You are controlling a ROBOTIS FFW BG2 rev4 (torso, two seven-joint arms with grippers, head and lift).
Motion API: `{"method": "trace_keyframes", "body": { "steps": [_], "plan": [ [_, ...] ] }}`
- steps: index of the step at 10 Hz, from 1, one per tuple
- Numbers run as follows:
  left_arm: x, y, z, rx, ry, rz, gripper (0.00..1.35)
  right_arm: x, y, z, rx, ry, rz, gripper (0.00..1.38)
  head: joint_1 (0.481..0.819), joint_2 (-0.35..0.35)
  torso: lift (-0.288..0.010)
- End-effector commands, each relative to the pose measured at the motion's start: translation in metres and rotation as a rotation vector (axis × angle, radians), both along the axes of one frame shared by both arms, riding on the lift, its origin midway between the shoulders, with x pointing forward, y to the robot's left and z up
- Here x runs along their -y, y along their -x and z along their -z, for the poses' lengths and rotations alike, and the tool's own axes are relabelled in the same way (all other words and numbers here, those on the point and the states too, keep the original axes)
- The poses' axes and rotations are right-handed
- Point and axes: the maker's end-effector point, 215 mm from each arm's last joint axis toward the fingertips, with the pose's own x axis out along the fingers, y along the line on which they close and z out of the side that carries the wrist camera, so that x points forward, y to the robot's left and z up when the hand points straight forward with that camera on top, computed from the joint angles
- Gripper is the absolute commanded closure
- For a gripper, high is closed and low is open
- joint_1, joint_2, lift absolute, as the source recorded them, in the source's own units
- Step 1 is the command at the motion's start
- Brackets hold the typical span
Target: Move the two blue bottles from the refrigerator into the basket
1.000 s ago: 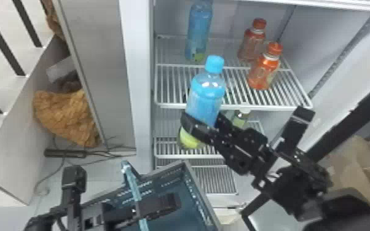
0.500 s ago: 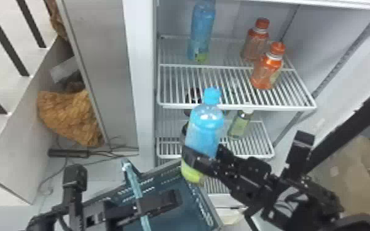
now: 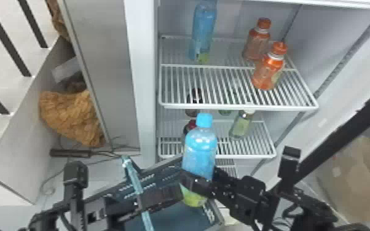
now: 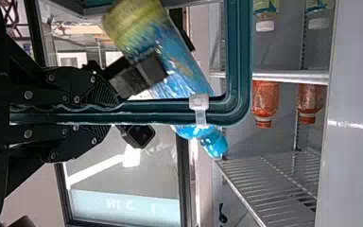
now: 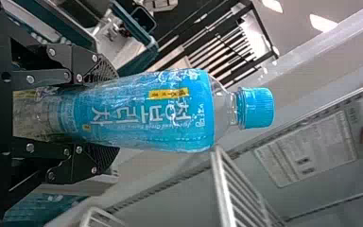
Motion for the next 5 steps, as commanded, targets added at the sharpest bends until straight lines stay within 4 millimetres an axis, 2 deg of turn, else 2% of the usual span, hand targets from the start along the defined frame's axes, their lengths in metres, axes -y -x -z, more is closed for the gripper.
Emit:
{"method": "trace_keyframes", "body": {
  "steps": [1,3,4,5],
  "plan": [
    [-0.001,-0.001,0.000,0.002,-0.001,-0.004,1.20,-0.006,0.009,0.012,-0.056,-0.022,-0.023,1.28,0.695,-0.109,-0.010],
    [-0.001,-0.002,-0.001,0.003,0.000,-0.007,1.20,-0.018,0.019,0.024,-0.113,-0.043,-0.080,1.28,0.695,-0.089,-0.010],
    [-0.001,-0.002,-0.001,0.003,0.000,-0.007,1.20,-0.025,0.022,0.030,-0.142,-0.064,-0.106,1.09,0.695,-0.081,-0.010],
    [-0.001,-0.001,0.000,0.002,0.001,-0.004,1.20,-0.027,0.025,0.037,-0.167,-0.067,-0.119,0.63,0.695,-0.067,-0.010]
  ]
}}
